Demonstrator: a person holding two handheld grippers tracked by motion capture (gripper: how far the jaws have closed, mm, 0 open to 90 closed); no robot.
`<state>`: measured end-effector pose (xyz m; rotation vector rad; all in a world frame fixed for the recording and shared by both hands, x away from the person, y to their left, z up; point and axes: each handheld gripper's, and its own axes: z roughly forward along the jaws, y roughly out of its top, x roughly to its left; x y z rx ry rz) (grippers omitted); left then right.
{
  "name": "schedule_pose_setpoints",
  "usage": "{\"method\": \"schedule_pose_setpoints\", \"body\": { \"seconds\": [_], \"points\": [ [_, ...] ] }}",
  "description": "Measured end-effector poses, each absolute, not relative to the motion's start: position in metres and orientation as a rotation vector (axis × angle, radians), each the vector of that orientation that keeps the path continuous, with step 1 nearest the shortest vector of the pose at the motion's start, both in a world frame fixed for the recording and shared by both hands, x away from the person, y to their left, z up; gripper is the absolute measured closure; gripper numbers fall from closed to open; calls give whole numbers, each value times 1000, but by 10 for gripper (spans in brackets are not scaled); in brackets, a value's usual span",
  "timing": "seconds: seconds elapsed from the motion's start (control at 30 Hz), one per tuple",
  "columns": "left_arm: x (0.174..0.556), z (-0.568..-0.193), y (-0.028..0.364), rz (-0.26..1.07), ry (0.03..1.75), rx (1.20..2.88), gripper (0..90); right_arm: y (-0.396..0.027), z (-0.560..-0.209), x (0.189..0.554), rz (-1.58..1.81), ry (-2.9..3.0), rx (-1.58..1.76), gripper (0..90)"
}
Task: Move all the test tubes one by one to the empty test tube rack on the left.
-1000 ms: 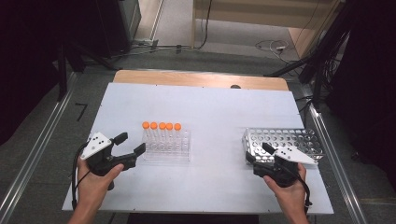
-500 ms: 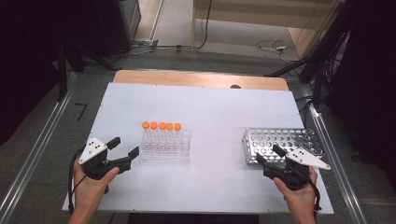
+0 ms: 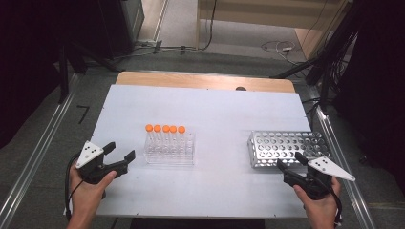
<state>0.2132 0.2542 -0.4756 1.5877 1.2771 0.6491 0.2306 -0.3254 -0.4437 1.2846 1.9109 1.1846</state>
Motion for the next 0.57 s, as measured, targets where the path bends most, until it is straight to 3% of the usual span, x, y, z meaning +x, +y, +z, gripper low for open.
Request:
{"method": "schedule_pose_setpoints", "body": {
  "seconds": [0.57],
  "points": [
    [215, -490, 276, 661, 1373, 1597, 198, -362, -457, 224, 1053, 1848, 1421, 261]
  ]
}}
